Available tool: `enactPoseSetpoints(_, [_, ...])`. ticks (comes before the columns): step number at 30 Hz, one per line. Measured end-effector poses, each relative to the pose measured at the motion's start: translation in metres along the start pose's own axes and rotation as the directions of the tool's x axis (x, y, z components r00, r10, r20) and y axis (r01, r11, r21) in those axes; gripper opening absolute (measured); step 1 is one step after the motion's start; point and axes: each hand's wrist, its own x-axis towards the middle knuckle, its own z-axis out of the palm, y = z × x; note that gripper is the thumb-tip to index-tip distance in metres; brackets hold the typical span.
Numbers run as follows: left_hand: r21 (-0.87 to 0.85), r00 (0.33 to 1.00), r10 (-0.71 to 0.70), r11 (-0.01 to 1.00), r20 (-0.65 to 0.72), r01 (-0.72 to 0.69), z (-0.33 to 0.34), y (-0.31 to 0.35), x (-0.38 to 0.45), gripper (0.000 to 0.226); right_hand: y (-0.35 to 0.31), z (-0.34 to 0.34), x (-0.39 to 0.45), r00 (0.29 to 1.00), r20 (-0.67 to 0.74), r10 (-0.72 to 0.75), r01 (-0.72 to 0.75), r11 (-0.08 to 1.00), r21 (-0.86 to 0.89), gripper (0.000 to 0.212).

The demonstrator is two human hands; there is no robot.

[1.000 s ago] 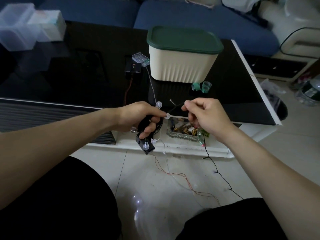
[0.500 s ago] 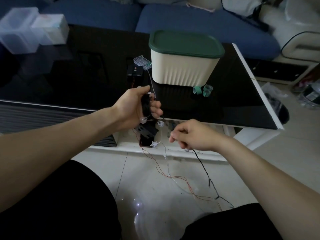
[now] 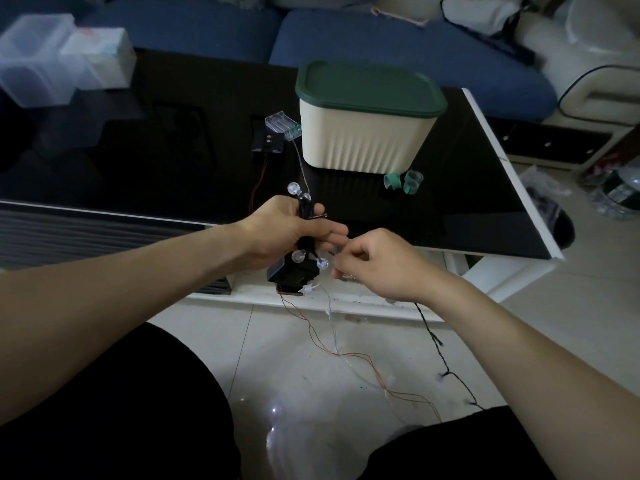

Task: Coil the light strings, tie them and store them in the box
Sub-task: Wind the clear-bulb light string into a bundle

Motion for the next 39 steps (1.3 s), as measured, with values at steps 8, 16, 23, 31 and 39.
enactPoseSetpoints(8, [0.164,0.999,0.005,0.986,0.052,-0.014,0.011,-0.007,-0.002,0.030,-0.004,0.001,-0.005,0.991,0.125,-0.052,0.046,0.998,0.053,0.027])
enactPoseSetpoints(16, [0.314,0.923,-0.219,0.942,0.317,0.115,0.024,-0.003,-0.013,0.039,0.003,-0.006,-0.008,0.994,0.079,-0.079,0.070,0.991,0.111,0.023])
enactPoseSetpoints(23, [0.336,0.889,-0.310,0.922,0.337,0.193,0.021,-0.005,-0.006,0.052,0.010,-0.009,-0.003,0.993,-0.054,-0.103,0.111,0.977,0.181,0.016])
enactPoseSetpoints(31, [0.302,0.891,-0.330,0.923,0.310,0.237,0.015,0.001,-0.006,0.050,0.017,-0.010,0.002,0.987,-0.075,-0.144,0.159,0.947,0.280,0.034])
enactPoseSetpoints(39, [0.205,0.903,-0.379,0.918,0.203,0.339,0.014,-0.001,-0.005,0.038,0.026,-0.010,0.007,0.973,-0.168,-0.158,0.198,0.944,0.262,0.031])
